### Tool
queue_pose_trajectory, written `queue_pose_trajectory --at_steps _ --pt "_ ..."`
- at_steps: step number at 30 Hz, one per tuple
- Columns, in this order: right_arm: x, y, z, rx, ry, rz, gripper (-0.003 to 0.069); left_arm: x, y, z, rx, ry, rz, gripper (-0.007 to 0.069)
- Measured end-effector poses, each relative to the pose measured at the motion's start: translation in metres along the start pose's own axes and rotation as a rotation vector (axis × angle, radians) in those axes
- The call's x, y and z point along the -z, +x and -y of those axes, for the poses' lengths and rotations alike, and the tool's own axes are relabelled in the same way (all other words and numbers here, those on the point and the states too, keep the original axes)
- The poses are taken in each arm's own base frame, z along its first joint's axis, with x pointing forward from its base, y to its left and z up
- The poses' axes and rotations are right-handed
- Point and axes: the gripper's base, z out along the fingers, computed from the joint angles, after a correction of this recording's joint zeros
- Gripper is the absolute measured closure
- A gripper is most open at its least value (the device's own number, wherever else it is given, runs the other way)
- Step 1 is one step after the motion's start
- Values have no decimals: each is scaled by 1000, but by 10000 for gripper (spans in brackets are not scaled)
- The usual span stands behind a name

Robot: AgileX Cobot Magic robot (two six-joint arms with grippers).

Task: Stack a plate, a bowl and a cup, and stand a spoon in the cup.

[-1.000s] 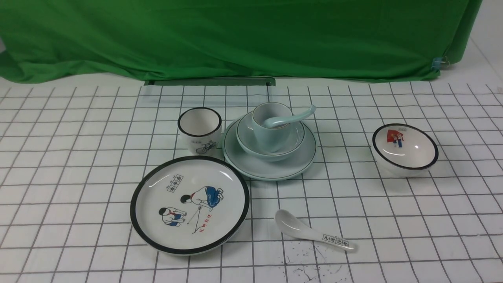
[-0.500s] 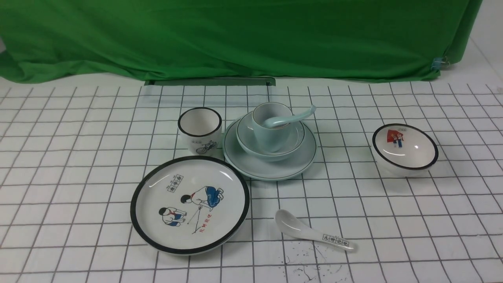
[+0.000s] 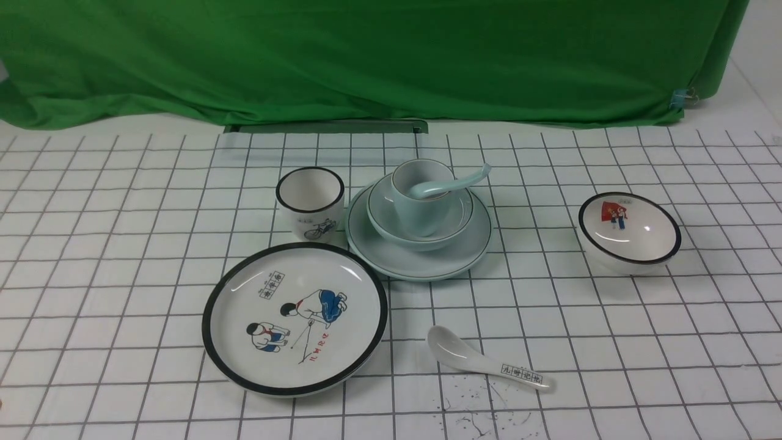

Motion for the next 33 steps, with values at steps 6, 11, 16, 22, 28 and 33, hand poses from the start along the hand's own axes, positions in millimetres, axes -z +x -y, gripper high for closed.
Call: queue_pose_trajectory --at_steps 6,11,16,22,28,33 --pt "0 0 0 0 0 0 477 0 0 0 2 0 0 653" --pt "0 0 0 0 0 0 467 0 0 0 4 1 1 653" --pt "0 0 0 -1 0 0 462 0 0 0 5 1 1 653" --pt "0 0 0 -1 0 0 461 0 0 0 6 1 1 653" --pt "0 0 0 -1 0 0 459 0 0 0 6 1 1 653" --pt "0 0 0 -1 0 0 458 0 0 0 6 1 1 653"
